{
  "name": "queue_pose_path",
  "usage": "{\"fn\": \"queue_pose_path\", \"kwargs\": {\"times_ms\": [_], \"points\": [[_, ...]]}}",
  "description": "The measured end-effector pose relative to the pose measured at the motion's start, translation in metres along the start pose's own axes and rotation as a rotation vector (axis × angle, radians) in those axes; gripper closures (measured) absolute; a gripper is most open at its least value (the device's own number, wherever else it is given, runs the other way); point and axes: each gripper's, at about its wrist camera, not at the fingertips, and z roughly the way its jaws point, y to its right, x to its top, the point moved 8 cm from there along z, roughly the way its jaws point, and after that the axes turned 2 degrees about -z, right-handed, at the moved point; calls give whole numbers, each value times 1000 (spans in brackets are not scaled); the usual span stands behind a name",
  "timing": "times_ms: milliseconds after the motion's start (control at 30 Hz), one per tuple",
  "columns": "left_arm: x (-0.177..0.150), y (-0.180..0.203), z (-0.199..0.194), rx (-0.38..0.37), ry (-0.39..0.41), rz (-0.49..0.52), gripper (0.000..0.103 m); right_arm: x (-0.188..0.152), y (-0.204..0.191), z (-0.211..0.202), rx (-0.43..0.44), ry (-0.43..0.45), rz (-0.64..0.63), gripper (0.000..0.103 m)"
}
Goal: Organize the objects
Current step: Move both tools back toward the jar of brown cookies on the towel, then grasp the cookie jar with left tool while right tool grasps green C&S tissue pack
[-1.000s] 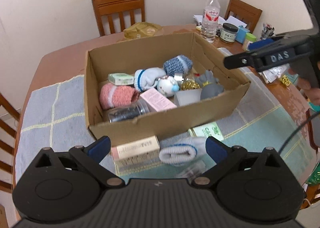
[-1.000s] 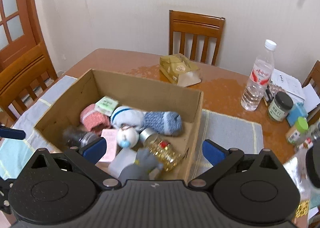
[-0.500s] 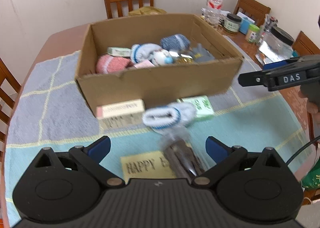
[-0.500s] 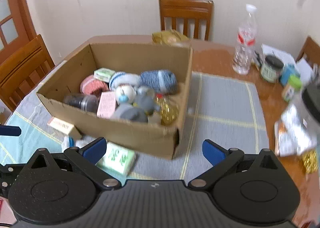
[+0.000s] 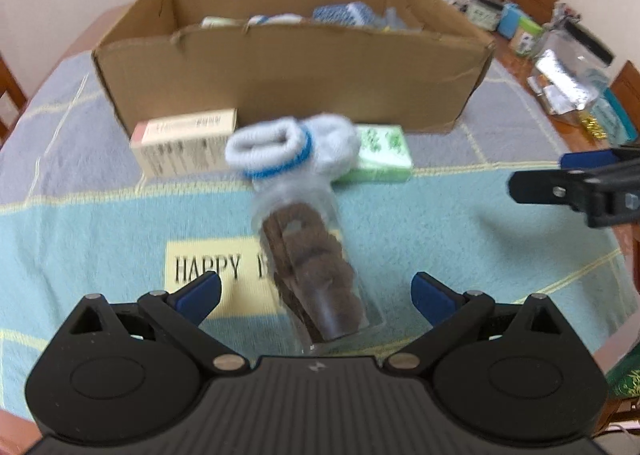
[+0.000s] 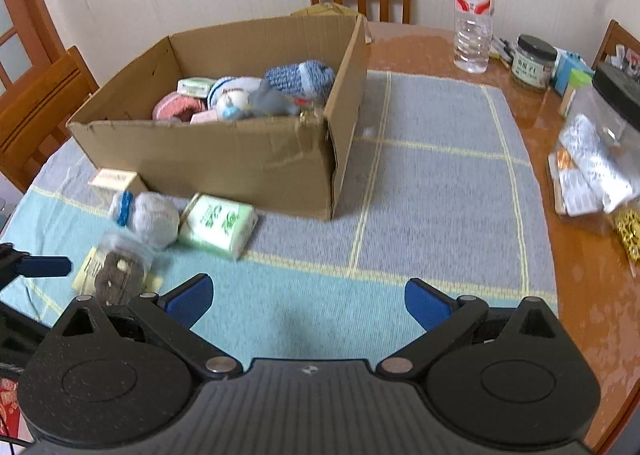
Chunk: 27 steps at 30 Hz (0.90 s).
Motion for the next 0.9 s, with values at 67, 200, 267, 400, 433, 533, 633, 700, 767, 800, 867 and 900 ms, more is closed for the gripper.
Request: {"fn": "queue_pose_path", "kwargs": {"times_ms": [67, 200, 267, 400, 433, 533, 633, 700, 767, 800, 867, 900], "points": [[-5, -3, 1, 26, -2, -10, 2, -4, 0, 0, 9, -8, -1, 0], [-17, -16, -3, 57, -15, -41, 2, -9, -1, 1, 16, -7, -32, 0], [-22, -24, -7, 69, -22, -63, 2, -10, -2, 1, 17, 11, -53, 0], [-28, -42, -14, 108, -25, -94, 2, -10, -7, 5, 46, 4, -67, 0], [-28, -46, -15, 113, -25, -99, 2, -10, -9, 6, 54, -2, -71, 0], [-28, -61, -17, 125, -25, -124, 2, -12, -16, 8, 61, -8, -92, 0], [-26, -73, -17, 123, -22, -136, 2, -13, -22, 11, 61, -17, -106, 0], [-24, -81, -15, 128, -21, -136, 2, -14, -25, 14, 53, -24, -109, 0], [-21, -89, -12, 131, -23, -135, 2, -15, -27, 18, 37, -31, -106, 0], [-20, -93, -11, 131, -23, -134, 2, -14, -27, 21, 29, -37, -102, 0], [-18, -102, -9, 126, -26, -132, 2, -13, -28, 26, 16, -41, -88, 0], [-16, -106, -9, 125, -26, -132, 2, -12, -28, 28, 8, -44, -81, 0]]}}
